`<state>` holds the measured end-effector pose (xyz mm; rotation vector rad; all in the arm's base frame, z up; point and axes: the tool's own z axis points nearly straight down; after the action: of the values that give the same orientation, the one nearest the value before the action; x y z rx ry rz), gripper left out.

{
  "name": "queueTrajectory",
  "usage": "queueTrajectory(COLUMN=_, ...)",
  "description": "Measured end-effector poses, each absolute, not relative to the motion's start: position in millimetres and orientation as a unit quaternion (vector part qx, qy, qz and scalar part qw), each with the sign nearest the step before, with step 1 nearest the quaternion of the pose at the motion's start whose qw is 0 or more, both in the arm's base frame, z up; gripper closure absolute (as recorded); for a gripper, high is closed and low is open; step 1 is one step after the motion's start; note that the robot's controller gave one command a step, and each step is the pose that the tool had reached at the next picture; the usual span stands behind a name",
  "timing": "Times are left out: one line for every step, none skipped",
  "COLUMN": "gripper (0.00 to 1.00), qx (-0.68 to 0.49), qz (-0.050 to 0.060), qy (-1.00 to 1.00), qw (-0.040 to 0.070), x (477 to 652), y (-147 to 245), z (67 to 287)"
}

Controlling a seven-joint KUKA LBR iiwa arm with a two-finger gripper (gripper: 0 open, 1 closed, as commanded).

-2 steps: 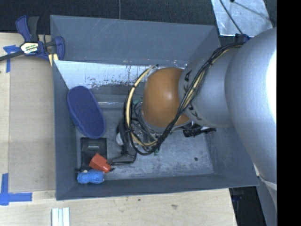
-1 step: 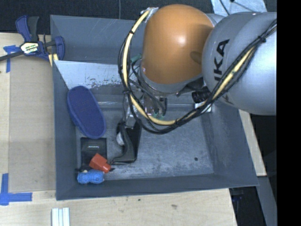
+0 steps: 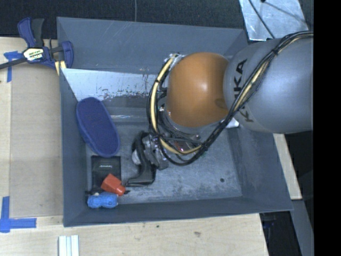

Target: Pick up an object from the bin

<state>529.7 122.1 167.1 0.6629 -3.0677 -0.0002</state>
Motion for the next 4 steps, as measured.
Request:
queueTrajectory(gripper=1.0, qx=0.447, qz=-0.001, qy=-0.894, qw=-0.011, x=490.5, y=117.1, z=97.7)
queueTrajectory(gripper=1.0, qx=0.458, qz=0.0, qy=-0.889, qw=-0.006, x=486.4, y=195.9, z=256.6)
queueTrajectory(gripper=1.0, qx=0.577, qz=-0.001, qy=-0.817, qw=0.002, x=490.3, y=169.5, z=126.6)
queueTrajectory(gripper=0.0, qx=0.576, qz=-0.001, qy=-0.817, qw=-0.001, x=491.5, y=170.4, z=129.7)
